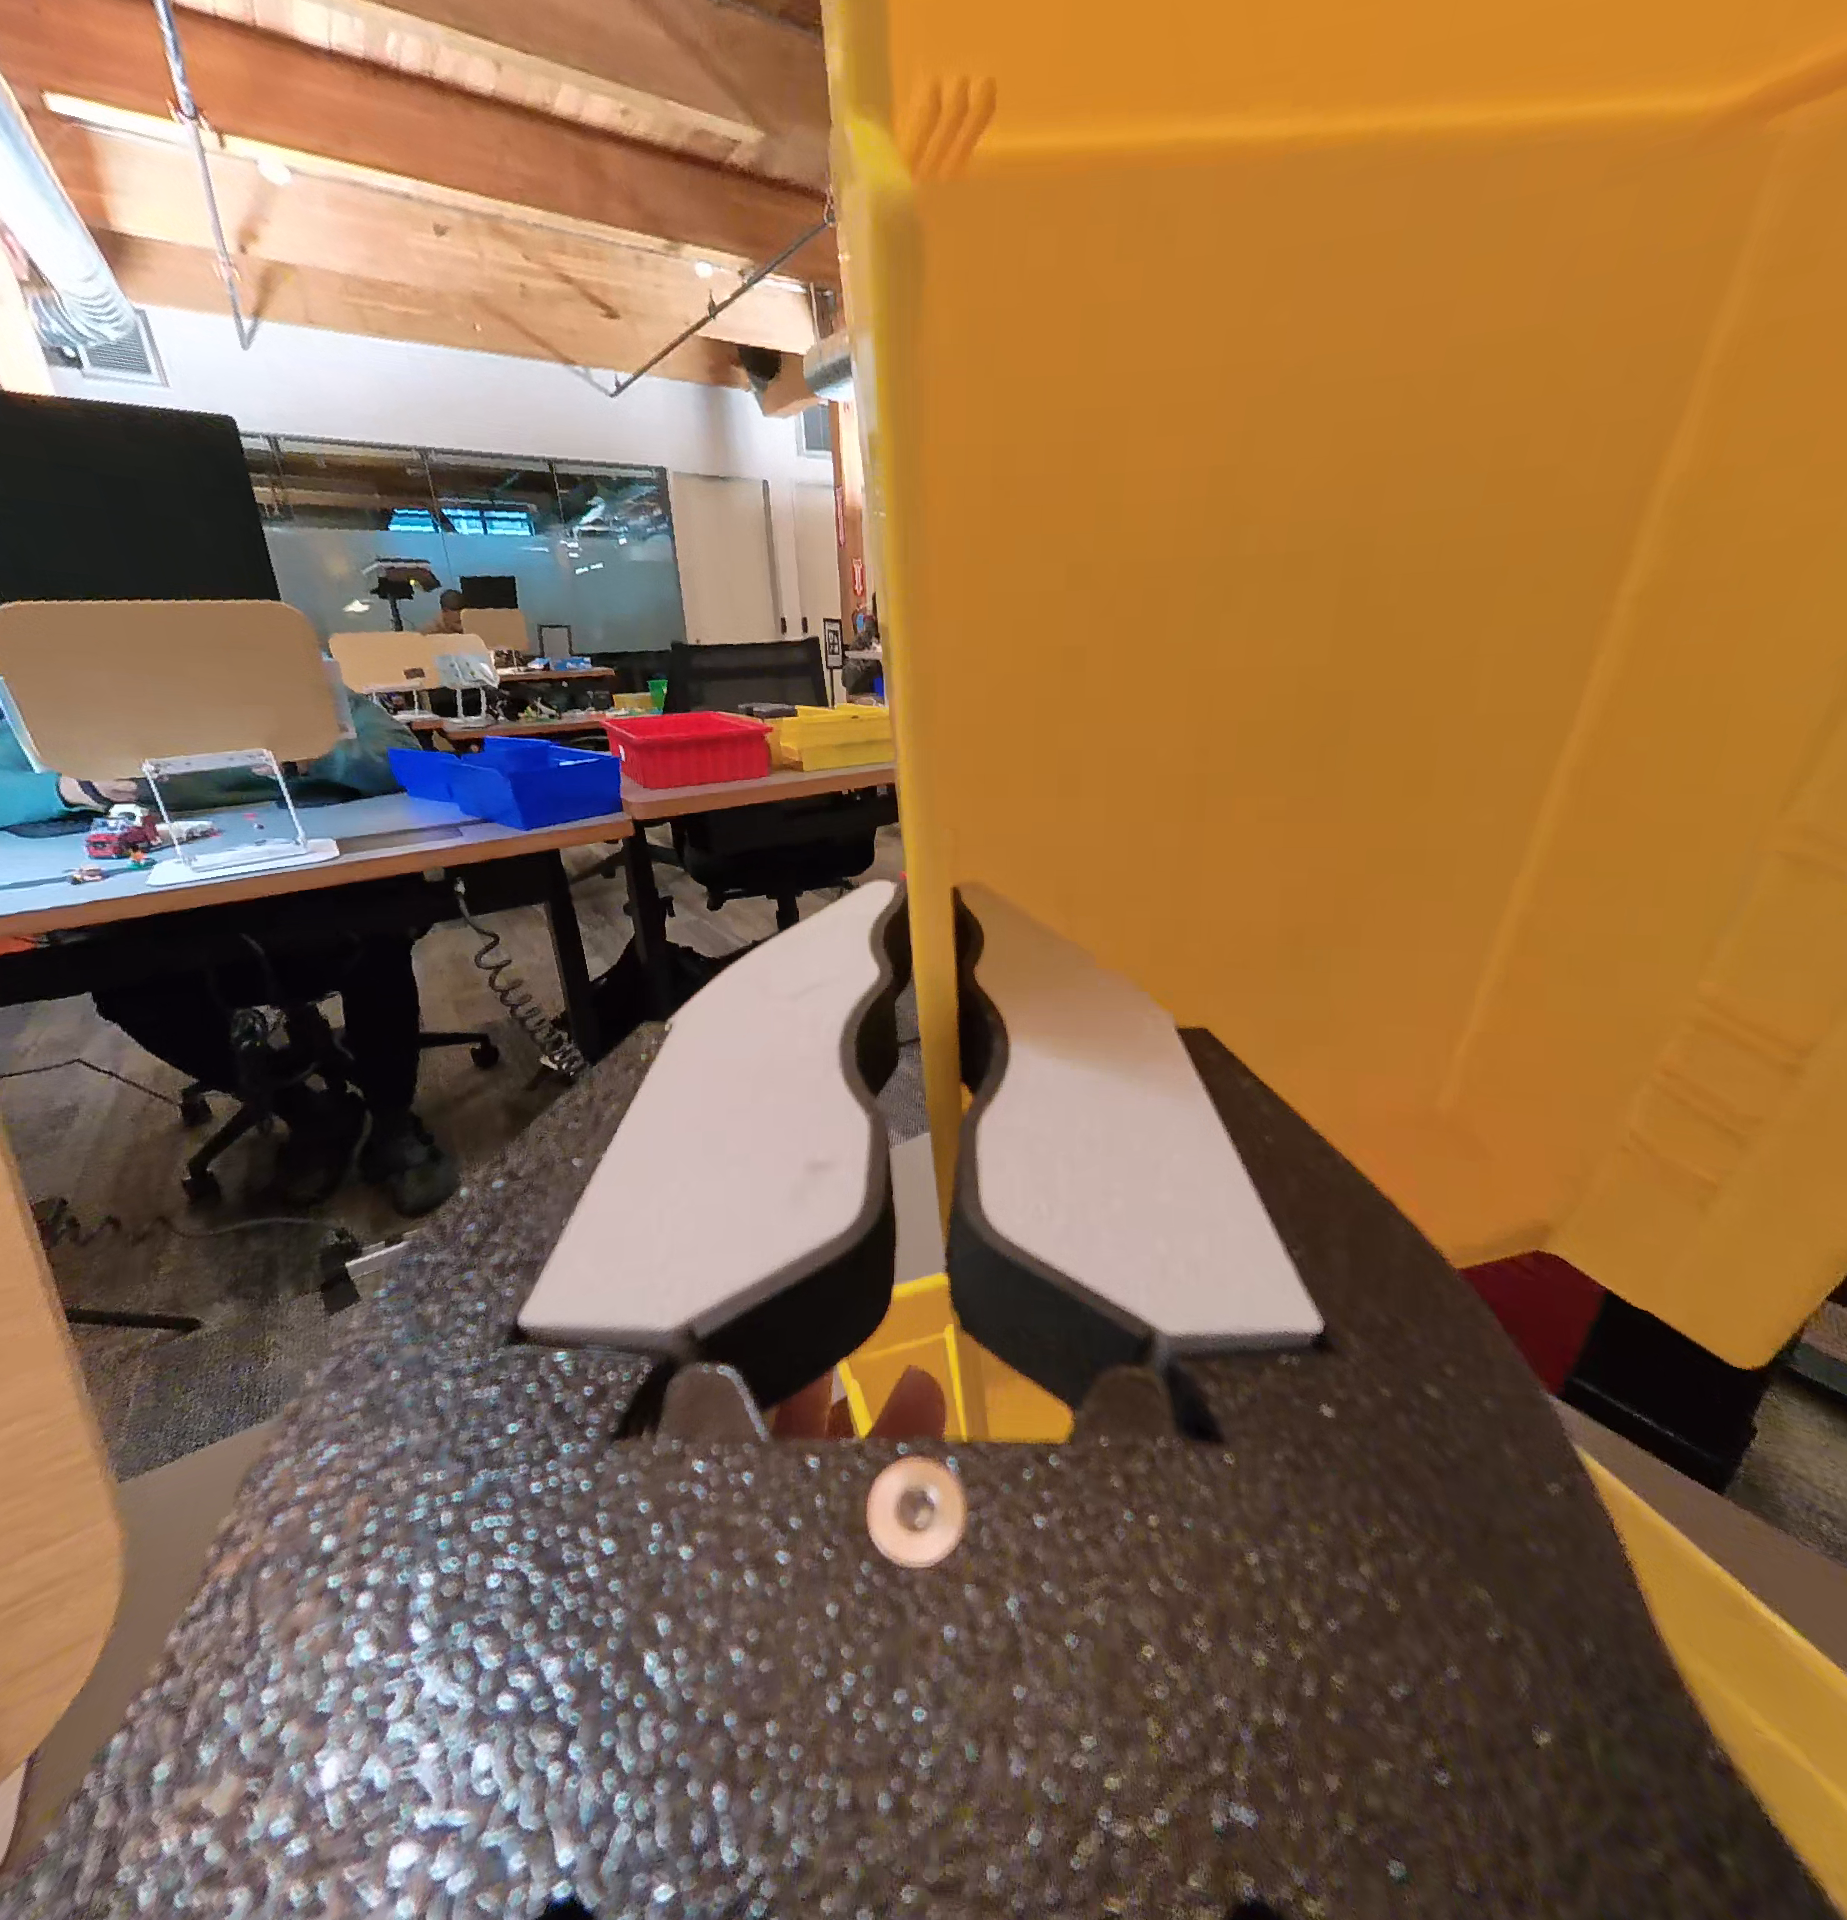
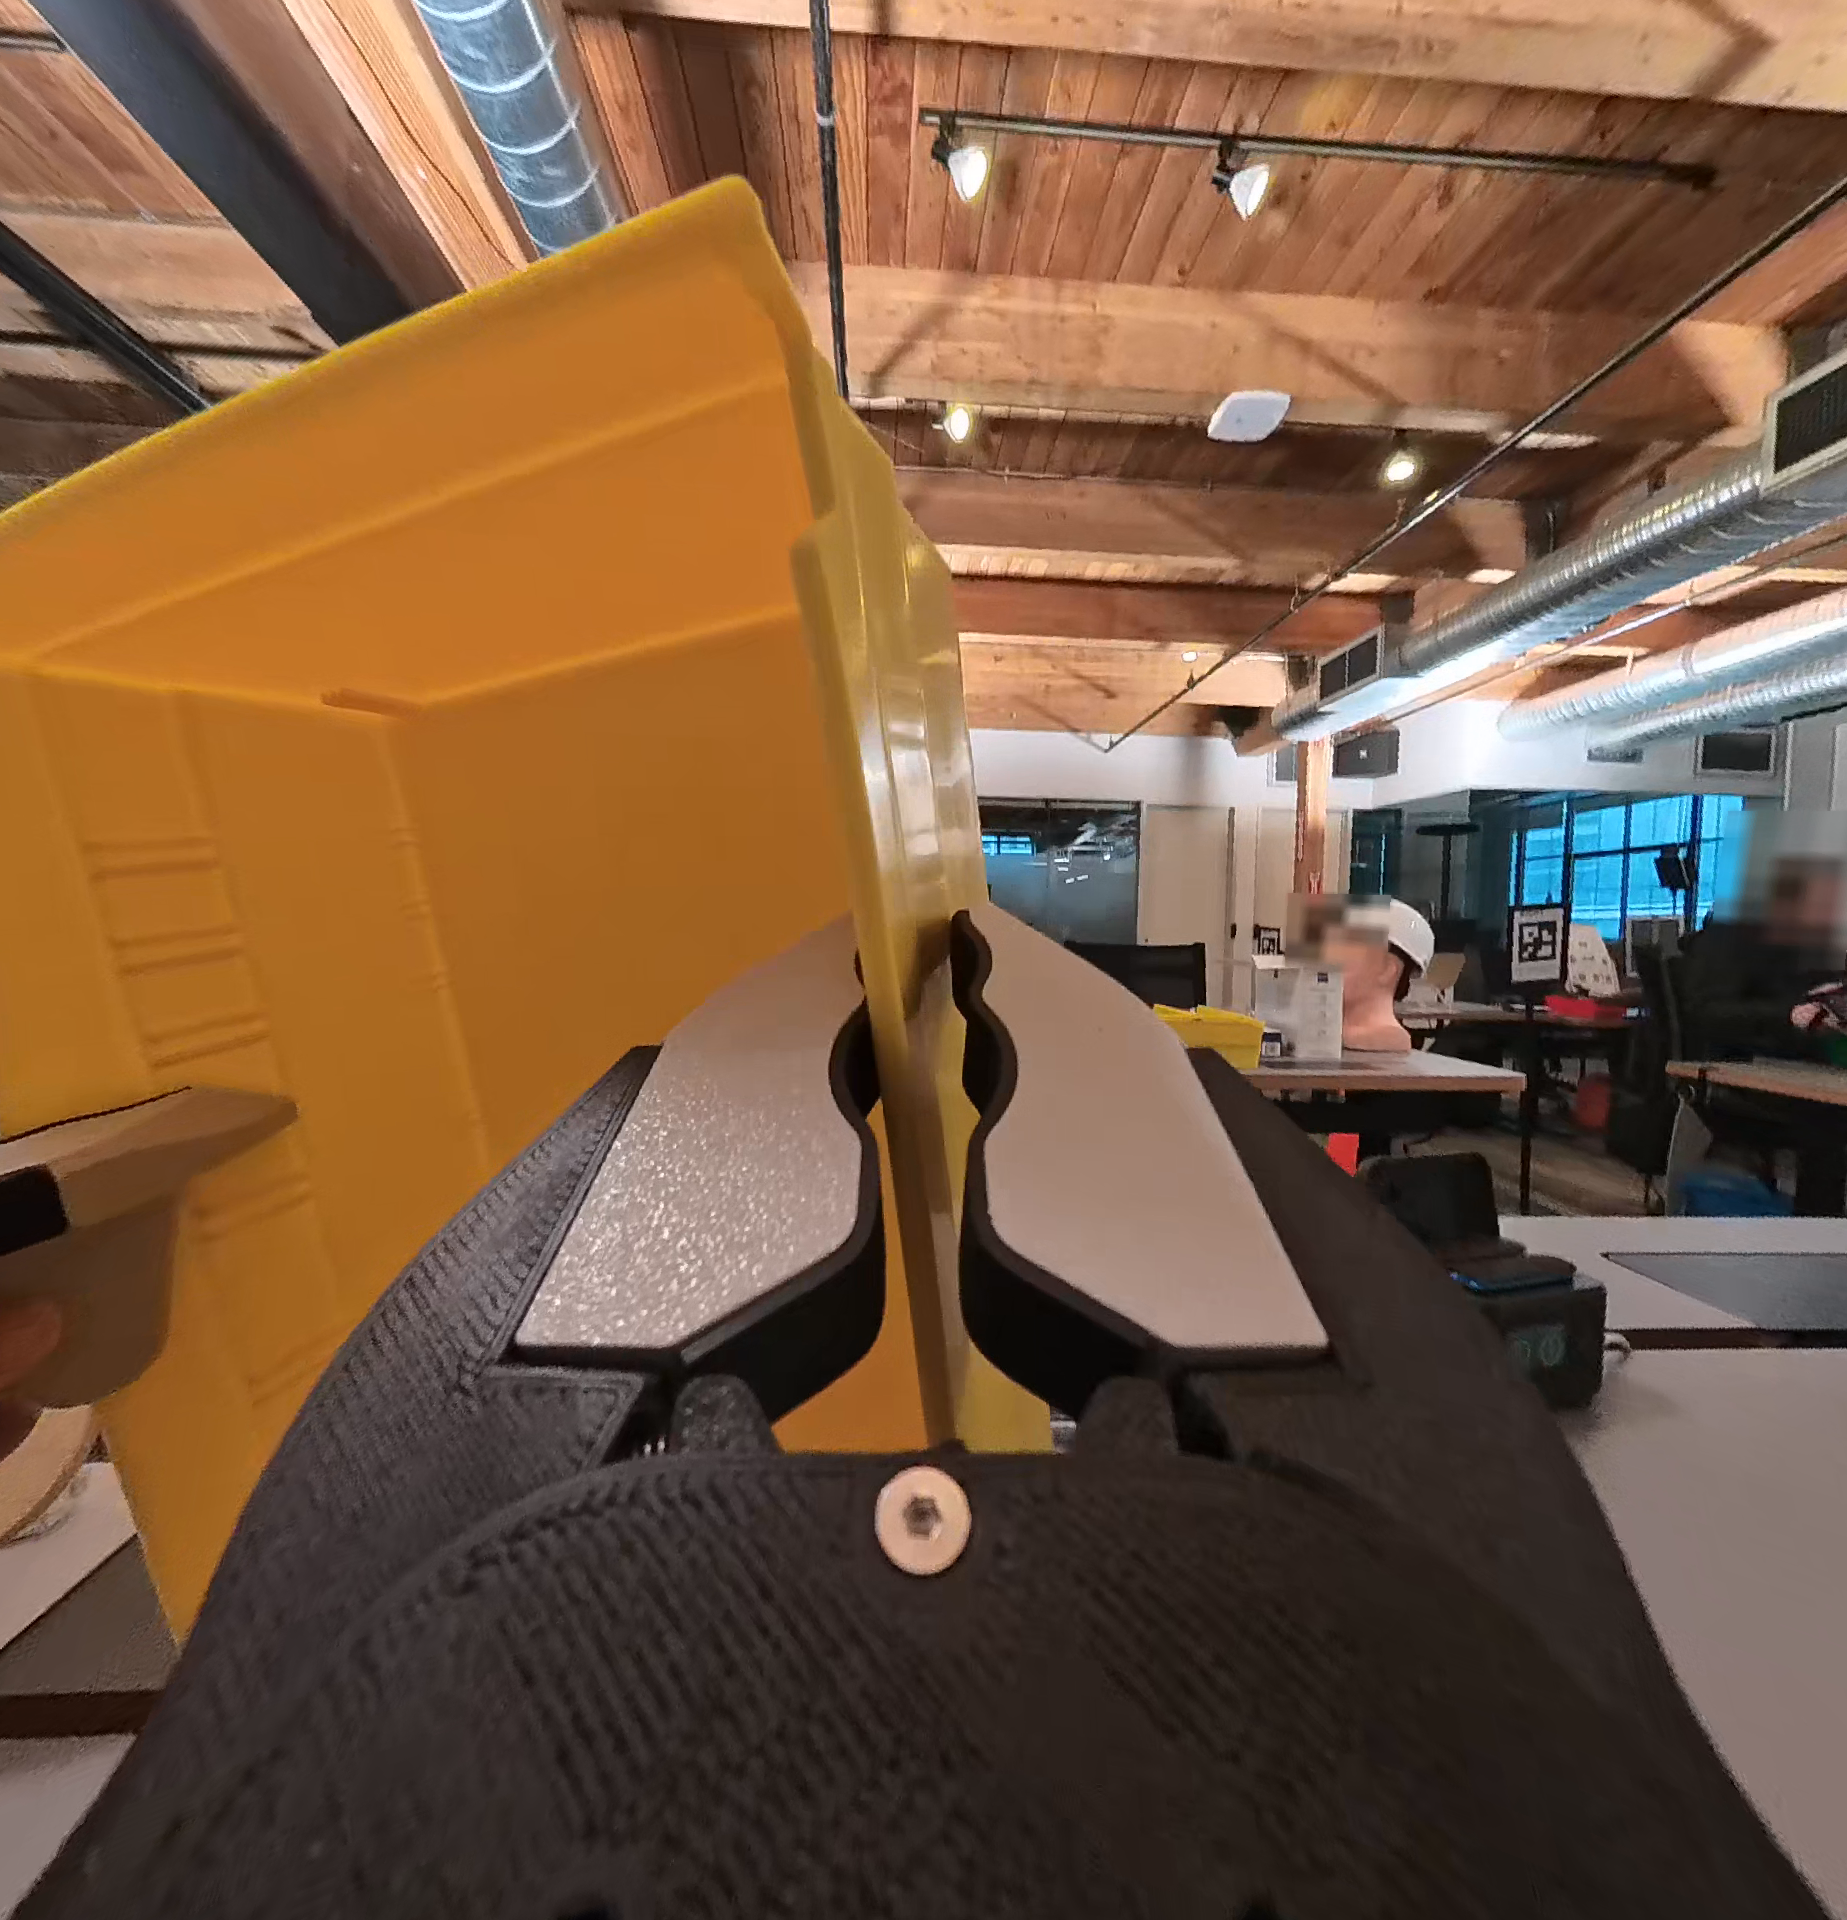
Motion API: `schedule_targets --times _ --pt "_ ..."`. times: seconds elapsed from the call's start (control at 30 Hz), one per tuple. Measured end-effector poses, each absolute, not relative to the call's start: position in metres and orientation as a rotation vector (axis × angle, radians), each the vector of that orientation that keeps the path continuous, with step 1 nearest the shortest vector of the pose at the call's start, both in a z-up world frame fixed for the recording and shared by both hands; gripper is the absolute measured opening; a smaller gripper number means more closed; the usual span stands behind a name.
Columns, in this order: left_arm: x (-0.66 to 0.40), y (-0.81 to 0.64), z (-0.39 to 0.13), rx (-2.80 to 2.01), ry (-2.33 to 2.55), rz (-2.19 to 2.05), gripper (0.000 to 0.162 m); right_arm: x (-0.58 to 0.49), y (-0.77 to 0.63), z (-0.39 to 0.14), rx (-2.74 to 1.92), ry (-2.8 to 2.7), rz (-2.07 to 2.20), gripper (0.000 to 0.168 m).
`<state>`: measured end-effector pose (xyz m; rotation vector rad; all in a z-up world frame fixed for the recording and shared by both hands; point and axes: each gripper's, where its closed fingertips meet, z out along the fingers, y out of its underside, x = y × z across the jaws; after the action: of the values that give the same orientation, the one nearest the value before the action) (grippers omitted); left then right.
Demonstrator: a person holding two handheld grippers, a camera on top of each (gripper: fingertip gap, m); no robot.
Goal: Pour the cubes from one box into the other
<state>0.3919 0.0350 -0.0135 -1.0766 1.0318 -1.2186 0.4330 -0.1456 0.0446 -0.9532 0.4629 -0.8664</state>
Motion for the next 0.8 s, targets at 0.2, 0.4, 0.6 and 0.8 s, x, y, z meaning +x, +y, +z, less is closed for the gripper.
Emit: schedule_targets --times 0.2,0.4,0.6,0.8 --pt "0.396 0.039 -0.033 -1.127 1.076 -1.214 0.005 0.437 -0.141 0.025 -0.987 0.509 -0.843 0.011" --pt "0.393 0.041 -0.036 -1.122 1.094 -1.188 0.004 0.435 -0.141 0.011 -0.972 0.548 -0.789 0.013" --pt "0.382 0.04 -0.024 -1.086 1.171 -1.108 0.004 0.422 -0.141 0.034 -1.055 0.533 -0.875 0.012" --pt "0.349 0.07 0.013 -1.224 1.168 -1.145 0.002 0.372 -0.106 0.069 -1.172 0.397 -0.803 0.028"
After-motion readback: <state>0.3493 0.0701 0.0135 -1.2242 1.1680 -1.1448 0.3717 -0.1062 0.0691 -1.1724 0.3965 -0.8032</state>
